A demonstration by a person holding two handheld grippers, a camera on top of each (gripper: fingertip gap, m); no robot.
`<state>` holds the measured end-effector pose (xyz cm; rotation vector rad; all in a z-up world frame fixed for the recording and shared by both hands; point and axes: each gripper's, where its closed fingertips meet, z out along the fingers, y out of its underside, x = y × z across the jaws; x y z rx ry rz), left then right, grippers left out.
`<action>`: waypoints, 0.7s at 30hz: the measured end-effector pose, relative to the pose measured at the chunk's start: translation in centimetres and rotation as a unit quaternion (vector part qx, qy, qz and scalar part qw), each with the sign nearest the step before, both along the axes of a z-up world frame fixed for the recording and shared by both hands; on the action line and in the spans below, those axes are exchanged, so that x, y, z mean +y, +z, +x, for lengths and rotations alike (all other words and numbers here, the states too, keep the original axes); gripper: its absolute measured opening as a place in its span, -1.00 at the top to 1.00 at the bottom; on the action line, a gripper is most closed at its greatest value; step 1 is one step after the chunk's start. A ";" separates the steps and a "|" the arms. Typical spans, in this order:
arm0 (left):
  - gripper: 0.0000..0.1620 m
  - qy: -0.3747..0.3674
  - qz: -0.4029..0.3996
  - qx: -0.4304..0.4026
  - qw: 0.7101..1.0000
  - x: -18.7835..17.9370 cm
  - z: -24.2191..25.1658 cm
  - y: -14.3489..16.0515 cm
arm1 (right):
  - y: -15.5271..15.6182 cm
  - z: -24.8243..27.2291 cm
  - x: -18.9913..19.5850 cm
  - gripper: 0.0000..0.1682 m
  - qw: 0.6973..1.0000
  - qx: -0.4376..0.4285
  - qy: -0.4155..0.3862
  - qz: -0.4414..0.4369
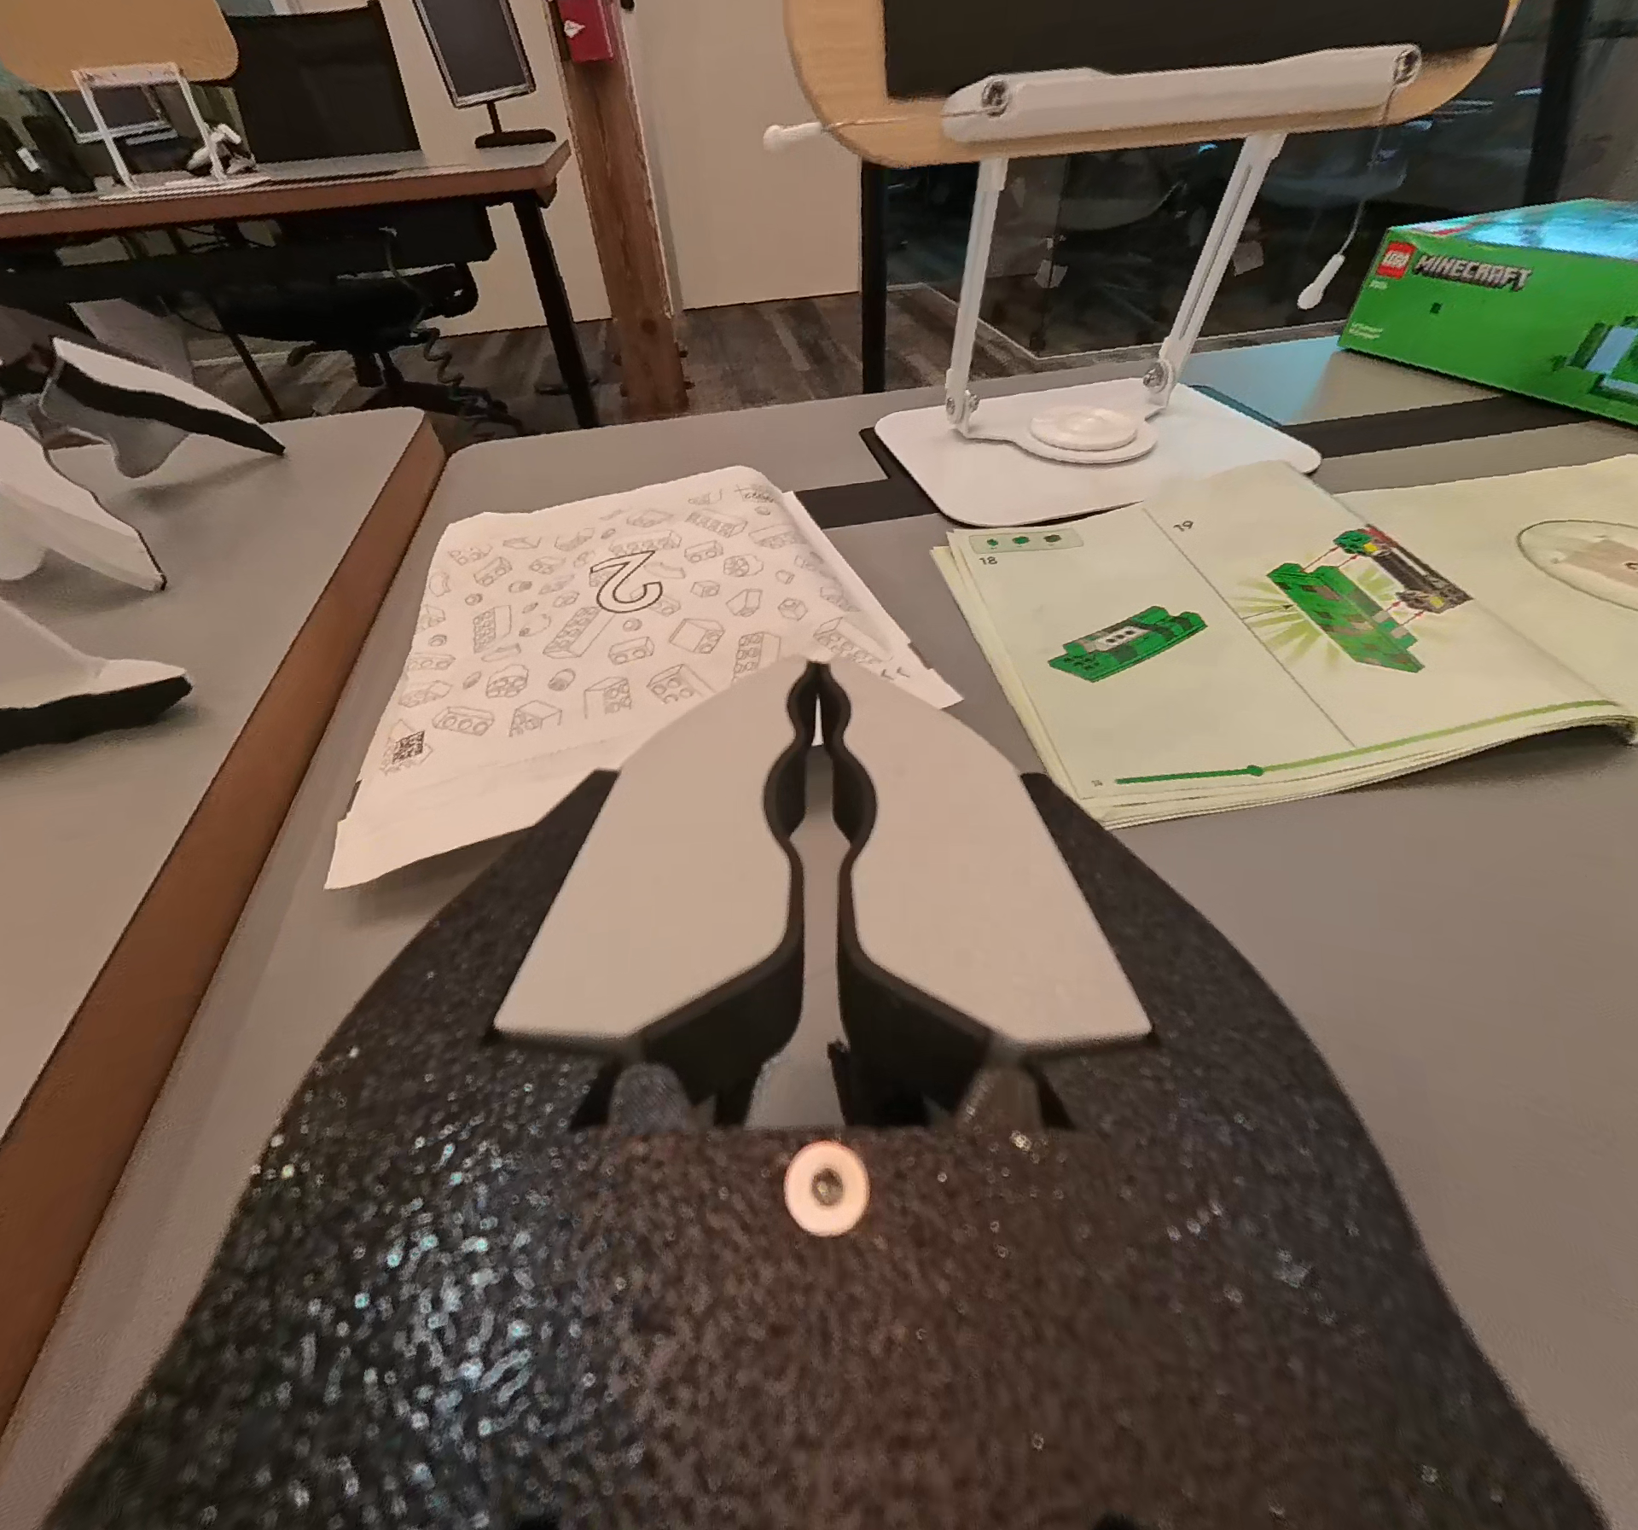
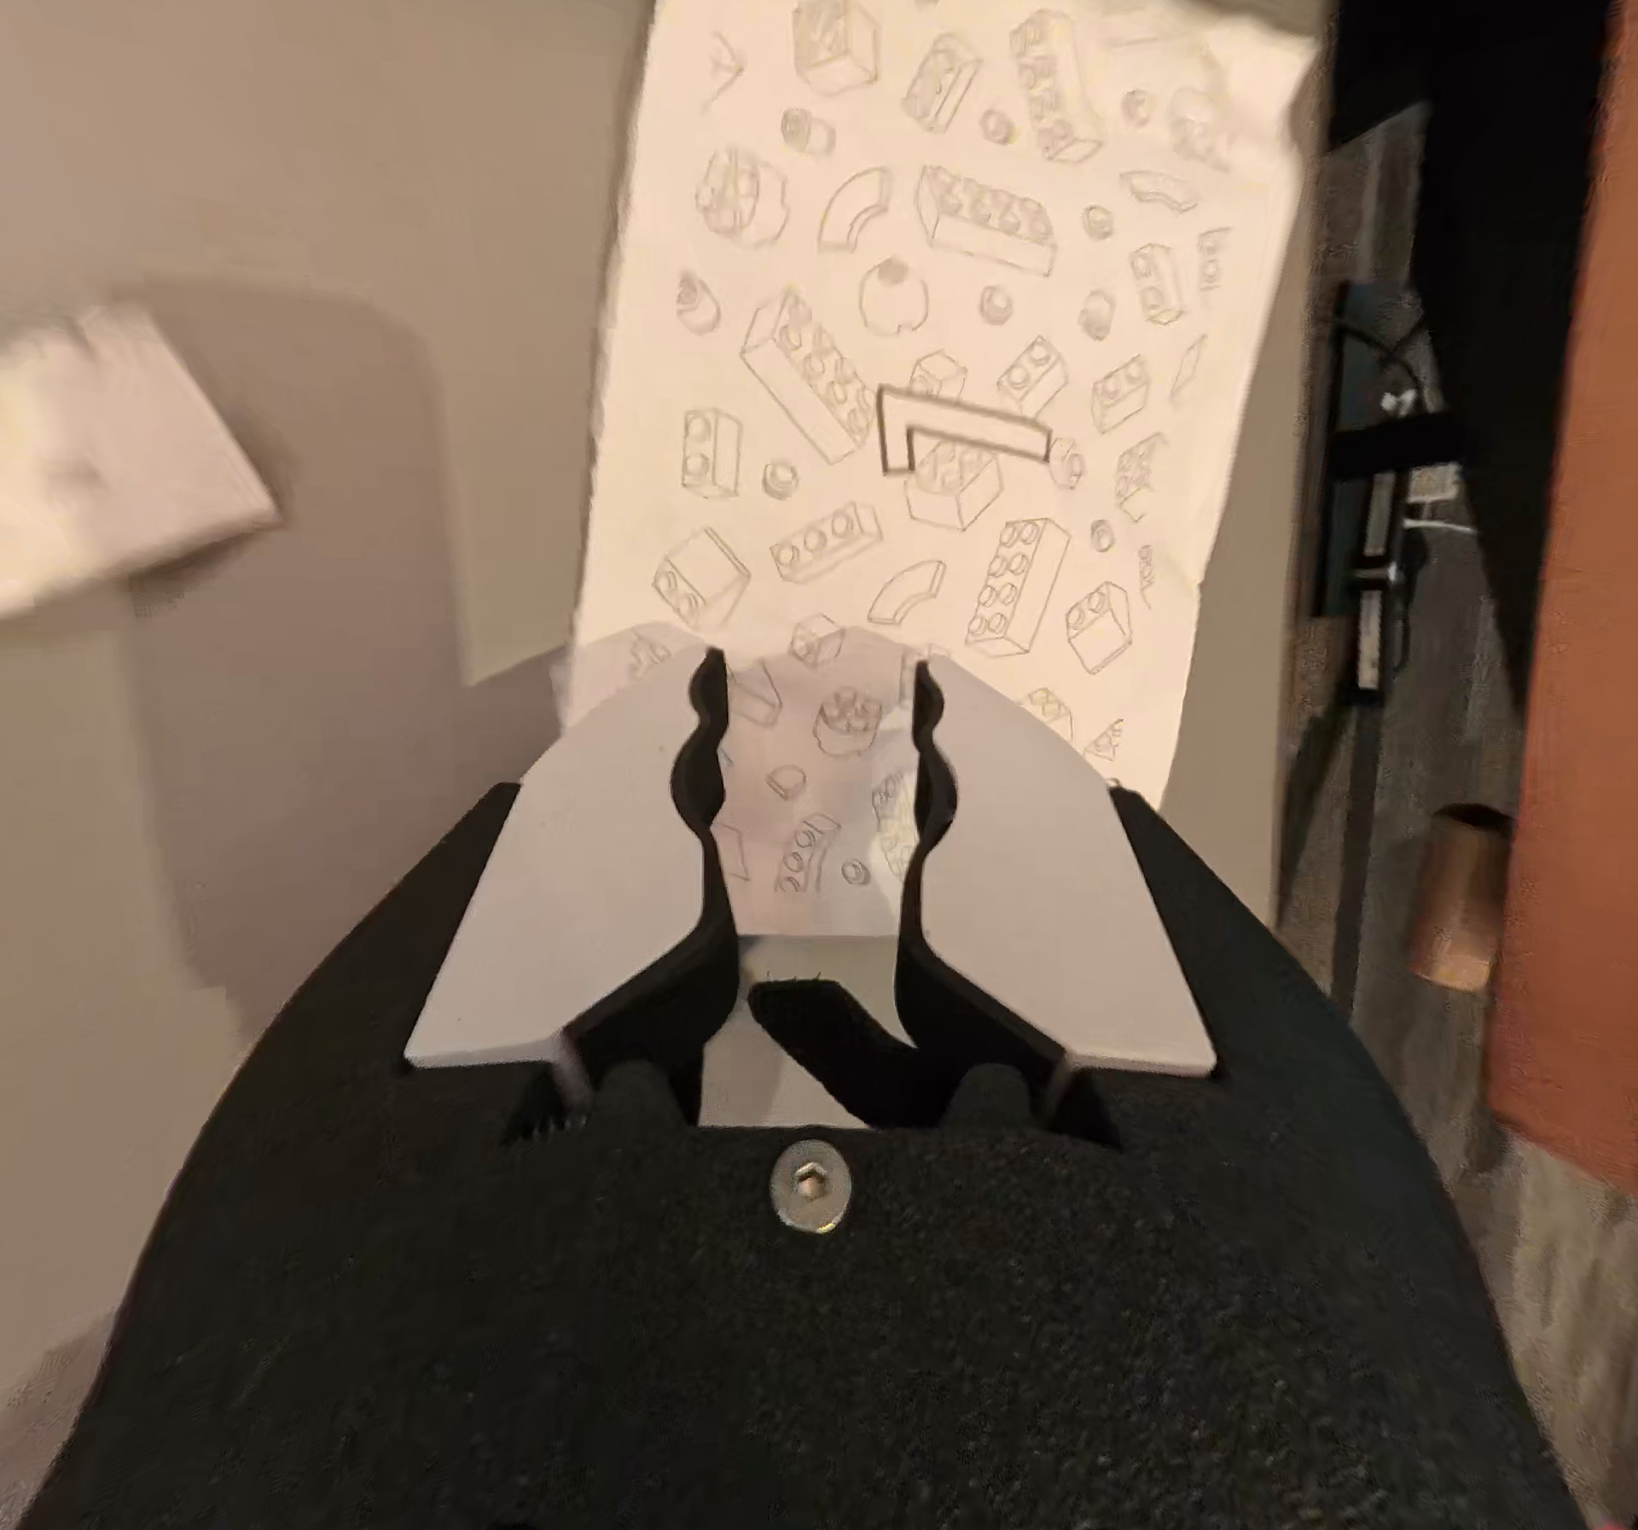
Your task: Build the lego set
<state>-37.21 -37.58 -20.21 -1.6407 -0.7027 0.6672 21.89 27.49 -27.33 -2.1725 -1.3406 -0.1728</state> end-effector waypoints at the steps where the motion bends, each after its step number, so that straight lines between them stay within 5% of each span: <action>1: 1.00 -0.001 -0.003 0.002 1.000 0.2 0.1 0.1 | 1.4 -1.2 -0.2 0.52 0.999 0.026 -0.013 0.013; 4: 1.00 0.002 -0.014 0.002 1.000 1.1 0.7 0.7 | 5.5 -8.0 -6.0 0.64 0.986 0.159 0.021 0.044; 6: 1.00 -0.005 -0.048 0.022 0.999 2.5 1.5 1.2 | 4.6 -10.6 -10.1 0.67 0.990 0.121 0.043 0.052; 8: 1.00 -0.009 -0.091 0.049 0.995 3.8 2.2 1.3 | 3.4 -12.1 -12.4 1.00 0.992 0.091 0.056 0.074; 10: 1.00 -0.014 -0.132 0.073 0.989 4.9 2.8 1.0 | 1.8 -13.0 -13.8 1.00 0.993 0.089 0.065 0.042; 13: 1.00 -0.014 -0.186 0.097 0.978 5.8 3.2 0.1 | -0.4 -12.9 -14.5 1.00 0.995 0.084 0.060 -0.018; 21: 1.00 -0.038 -0.159 0.083 0.983 6.4 3.7 -0.1 | -1.7 -11.3 -11.2 1.00 0.997 0.035 0.069 -0.029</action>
